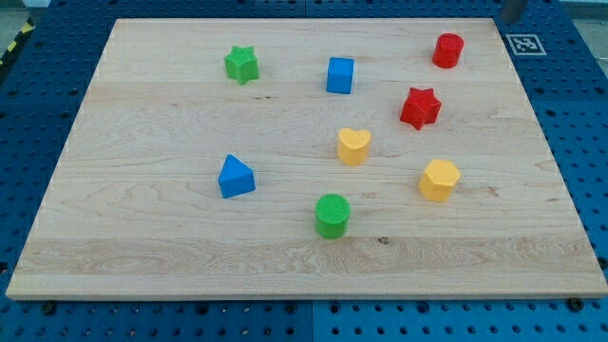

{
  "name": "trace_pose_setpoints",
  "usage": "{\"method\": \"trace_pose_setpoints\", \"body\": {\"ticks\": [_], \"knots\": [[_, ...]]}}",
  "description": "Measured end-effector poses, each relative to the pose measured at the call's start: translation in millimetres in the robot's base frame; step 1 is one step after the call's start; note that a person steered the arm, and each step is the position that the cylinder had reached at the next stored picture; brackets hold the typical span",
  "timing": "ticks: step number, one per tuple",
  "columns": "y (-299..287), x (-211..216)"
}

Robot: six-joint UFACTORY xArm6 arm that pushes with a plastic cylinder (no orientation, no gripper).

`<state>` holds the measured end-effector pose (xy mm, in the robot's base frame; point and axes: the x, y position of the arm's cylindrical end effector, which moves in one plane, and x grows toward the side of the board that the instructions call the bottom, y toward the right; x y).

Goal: Move your hand to the right of the blue cube

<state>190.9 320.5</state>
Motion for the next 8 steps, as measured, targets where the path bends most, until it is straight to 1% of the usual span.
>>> {"method": "trace_pose_setpoints", "body": {"ticks": [1, 2, 3, 4, 5, 6, 7, 8], "knots": [[0, 0], [-14, 0], [-30, 17], [-31, 59], [-31, 85], [-41, 127], [-52, 140], [-56, 140]]}}
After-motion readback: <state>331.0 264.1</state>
